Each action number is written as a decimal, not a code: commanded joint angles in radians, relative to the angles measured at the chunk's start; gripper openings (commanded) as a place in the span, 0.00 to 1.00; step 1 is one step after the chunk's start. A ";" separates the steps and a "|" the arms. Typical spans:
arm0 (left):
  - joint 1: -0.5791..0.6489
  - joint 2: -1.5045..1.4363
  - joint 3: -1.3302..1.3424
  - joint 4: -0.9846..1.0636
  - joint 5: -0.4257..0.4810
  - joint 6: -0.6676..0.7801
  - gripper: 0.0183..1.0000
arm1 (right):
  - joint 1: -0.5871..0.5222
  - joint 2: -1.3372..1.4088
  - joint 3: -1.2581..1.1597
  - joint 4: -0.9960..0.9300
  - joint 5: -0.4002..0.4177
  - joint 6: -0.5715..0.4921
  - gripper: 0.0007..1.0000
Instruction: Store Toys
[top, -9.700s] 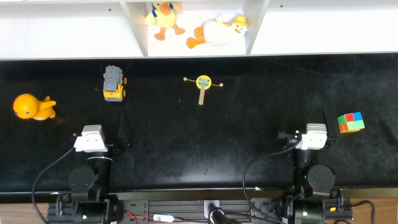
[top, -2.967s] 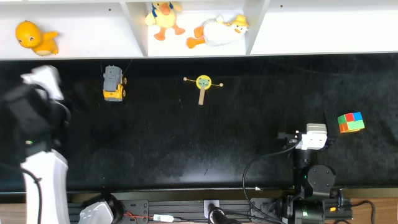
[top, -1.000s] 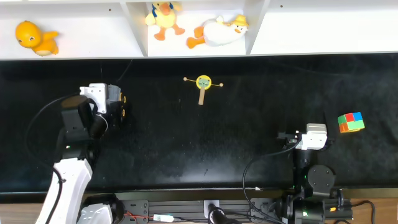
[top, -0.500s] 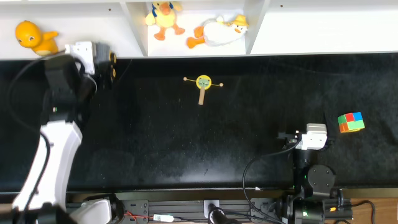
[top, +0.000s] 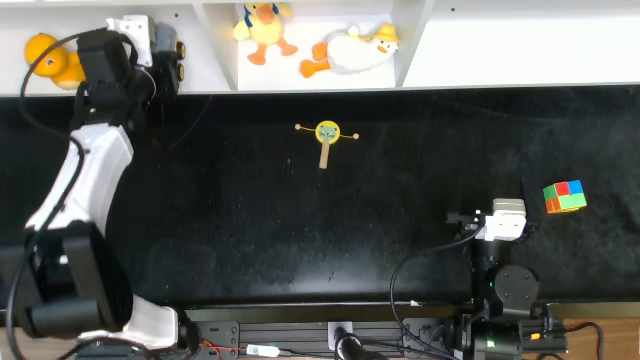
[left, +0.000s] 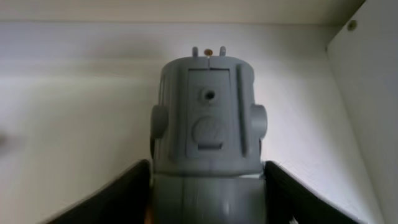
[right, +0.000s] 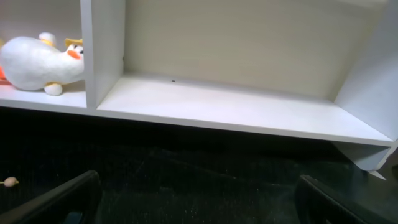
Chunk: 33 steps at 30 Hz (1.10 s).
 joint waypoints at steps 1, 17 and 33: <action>-0.002 0.017 0.018 -0.017 0.026 -0.005 1.00 | -0.003 -0.007 -0.013 0.004 0.008 -0.003 1.00; -0.001 -0.724 -0.644 -0.064 -0.097 -0.004 1.00 | -0.003 -0.007 -0.013 0.004 0.008 -0.003 1.00; -0.119 -1.646 -1.177 -0.007 -0.173 0.031 1.00 | -0.003 -0.007 -0.013 0.004 0.008 -0.003 1.00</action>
